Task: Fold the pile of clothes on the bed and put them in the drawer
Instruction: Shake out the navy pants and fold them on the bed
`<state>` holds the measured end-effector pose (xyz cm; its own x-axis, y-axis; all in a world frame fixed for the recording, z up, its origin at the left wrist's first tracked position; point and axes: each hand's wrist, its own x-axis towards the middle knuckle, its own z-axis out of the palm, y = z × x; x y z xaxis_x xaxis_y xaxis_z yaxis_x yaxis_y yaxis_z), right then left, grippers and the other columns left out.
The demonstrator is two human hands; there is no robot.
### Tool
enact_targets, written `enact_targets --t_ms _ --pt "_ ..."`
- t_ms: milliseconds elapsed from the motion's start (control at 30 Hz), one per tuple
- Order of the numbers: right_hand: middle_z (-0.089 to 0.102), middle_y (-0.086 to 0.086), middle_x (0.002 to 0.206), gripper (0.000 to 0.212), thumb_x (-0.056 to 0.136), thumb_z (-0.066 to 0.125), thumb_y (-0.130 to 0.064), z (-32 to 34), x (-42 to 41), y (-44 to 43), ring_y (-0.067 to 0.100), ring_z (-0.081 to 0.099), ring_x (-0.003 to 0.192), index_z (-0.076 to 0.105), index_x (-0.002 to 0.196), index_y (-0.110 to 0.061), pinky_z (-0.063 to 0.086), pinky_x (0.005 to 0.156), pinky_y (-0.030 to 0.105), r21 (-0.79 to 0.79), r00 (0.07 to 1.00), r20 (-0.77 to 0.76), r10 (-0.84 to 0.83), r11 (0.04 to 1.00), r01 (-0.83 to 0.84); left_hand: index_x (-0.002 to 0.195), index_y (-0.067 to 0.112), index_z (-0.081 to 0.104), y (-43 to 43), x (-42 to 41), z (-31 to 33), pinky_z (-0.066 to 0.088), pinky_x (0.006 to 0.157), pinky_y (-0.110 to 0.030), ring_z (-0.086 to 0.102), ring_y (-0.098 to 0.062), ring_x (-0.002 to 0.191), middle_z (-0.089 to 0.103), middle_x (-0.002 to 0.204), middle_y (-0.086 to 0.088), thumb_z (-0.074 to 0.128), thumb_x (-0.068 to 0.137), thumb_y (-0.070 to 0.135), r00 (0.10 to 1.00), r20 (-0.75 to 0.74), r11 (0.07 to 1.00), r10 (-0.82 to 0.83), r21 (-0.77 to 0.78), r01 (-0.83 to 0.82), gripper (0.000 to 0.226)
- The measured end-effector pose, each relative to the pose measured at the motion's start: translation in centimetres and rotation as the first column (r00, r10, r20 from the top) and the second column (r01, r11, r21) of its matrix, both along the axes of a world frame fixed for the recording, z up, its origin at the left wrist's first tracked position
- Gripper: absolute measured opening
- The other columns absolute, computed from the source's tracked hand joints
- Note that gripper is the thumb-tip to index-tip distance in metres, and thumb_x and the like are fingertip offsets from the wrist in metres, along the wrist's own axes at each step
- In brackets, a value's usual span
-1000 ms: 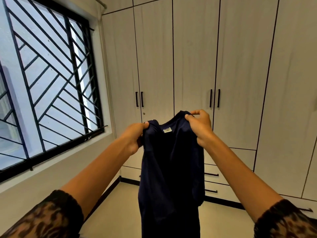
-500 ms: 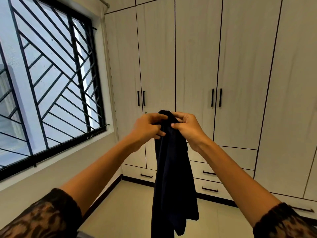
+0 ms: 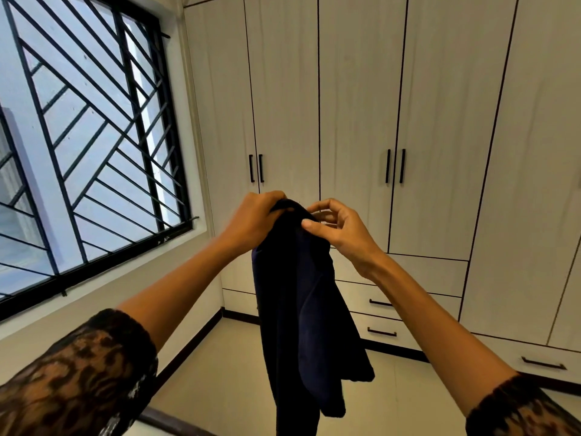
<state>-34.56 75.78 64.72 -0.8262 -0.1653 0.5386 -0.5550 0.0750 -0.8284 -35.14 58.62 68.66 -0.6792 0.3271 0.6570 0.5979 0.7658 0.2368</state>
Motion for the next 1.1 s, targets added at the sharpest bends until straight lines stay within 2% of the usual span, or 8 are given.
enact_targets --t_ms 233,400,533,700,833,933,1000,1100 --pt "0.062 0.003 0.105 0.025 0.083 0.069 -0.011 -5.8 -1.3 2.2 0.018 0.061 0.096 0.052 0.095 -0.025 0.051 0.087 0.028 0.115 0.997 0.075 -0.036 0.993 0.028 0.109 0.009 0.063 -1.6 -1.4 0.7 0.036 0.068 -0.013 0.055 -0.015 0.089 0.066 0.104 -0.010 0.049 0.097 0.016 0.997 -0.019 0.993 0.077 0.095 -0.075 0.021" --pt "0.058 -0.007 0.090 0.032 0.084 0.067 -0.009 -9.2 -1.5 1.7 0.013 0.061 0.080 0.043 0.093 -0.028 0.052 0.068 0.020 0.268 0.949 -0.147 -0.279 0.912 0.310 0.111 0.009 0.063 -1.9 -1.9 1.3 0.038 0.071 -0.023 0.056 -0.017 0.087 0.065 0.102 -0.010 0.049 0.097 0.018 0.991 -0.061 0.984 0.118 0.139 -0.109 0.022" --pt "0.057 -0.008 0.098 0.039 0.085 0.068 -0.015 -11.7 -1.5 1.2 0.003 0.056 0.074 0.046 0.116 -0.019 0.048 0.064 0.007 0.296 0.893 -0.259 -0.369 0.849 0.437 0.112 0.010 0.062 -2.6 -2.6 2.0 0.041 0.070 -0.027 0.054 -0.016 0.083 0.065 0.100 -0.009 0.048 0.097 0.019 0.981 -0.091 0.974 0.171 0.166 -0.154 0.022" --pt "0.065 0.005 0.071 0.065 0.073 0.077 -0.006 -13.7 -2.4 1.6 0.012 0.059 0.056 0.041 0.125 -0.019 0.056 0.055 0.021 0.285 0.706 -0.587 -0.396 0.715 0.638 0.110 0.012 0.062 -3.8 -3.3 2.9 0.048 0.074 -0.033 0.059 -0.022 0.087 0.064 0.099 -0.007 0.049 0.097 0.022 0.975 -0.074 0.957 0.208 0.220 -0.188 0.021" --pt "0.068 0.013 0.103 0.061 0.076 0.073 -0.007 -13.2 -3.2 2.4 0.017 0.059 0.066 0.045 0.130 -0.012 0.053 0.064 0.025 0.262 0.487 -0.822 -0.295 0.564 0.783 0.110 0.012 0.063 -4.5 -3.6 3.2 0.050 0.079 -0.041 0.060 -0.029 0.092 0.065 0.101 -0.011 0.049 0.097 0.025 0.962 -0.071 0.938 0.264 0.253 -0.239 0.023" --pt "0.071 0.010 0.093 0.048 0.060 0.082 0.000 -12.8 -4.1 2.0 0.022 0.052 0.082 0.068 0.105 -0.009 0.053 0.071 0.039 0.239 0.417 -0.843 -0.340 0.456 0.857 0.111 0.010 0.063 -4.5 -3.7 3.2 0.048 0.078 -0.039 0.060 -0.029 0.093 0.066 0.103 -0.012 0.049 0.097 0.027 0.960 -0.076 0.931 0.271 0.274 -0.241 0.026" --pt "0.071 0.005 0.082 0.023 0.073 0.062 -0.009 -12.4 -3.7 0.9 0.017 0.045 0.086 0.074 0.092 -0.008 0.054 0.075 0.047 0.222 0.440 -0.796 -0.416 0.475 0.852 0.111 0.009 0.063 -4.5 -3.8 3.1 0.047 0.076 -0.037 0.060 -0.028 0.091 0.066 0.101 -0.012 0.050 0.097 0.028 0.960 -0.082 0.931 0.268 0.280 -0.236 0.027" --pt "0.068 -0.005 0.081 0.037 0.082 0.046 -0.037 -12.1 -2.3 -1.7 0.013 0.047 0.090 0.074 0.089 -0.014 0.047 0.085 0.052 0.275 0.601 -0.620 -0.505 0.578 0.768 0.106 0.007 0.063 -4.5 -3.9 3.2 0.044 0.070 -0.033 0.058 -0.025 0.082 0.062 0.091 -0.008 0.049 0.097 0.030 0.954 -0.081 0.923 0.290 0.288 -0.256 0.028"
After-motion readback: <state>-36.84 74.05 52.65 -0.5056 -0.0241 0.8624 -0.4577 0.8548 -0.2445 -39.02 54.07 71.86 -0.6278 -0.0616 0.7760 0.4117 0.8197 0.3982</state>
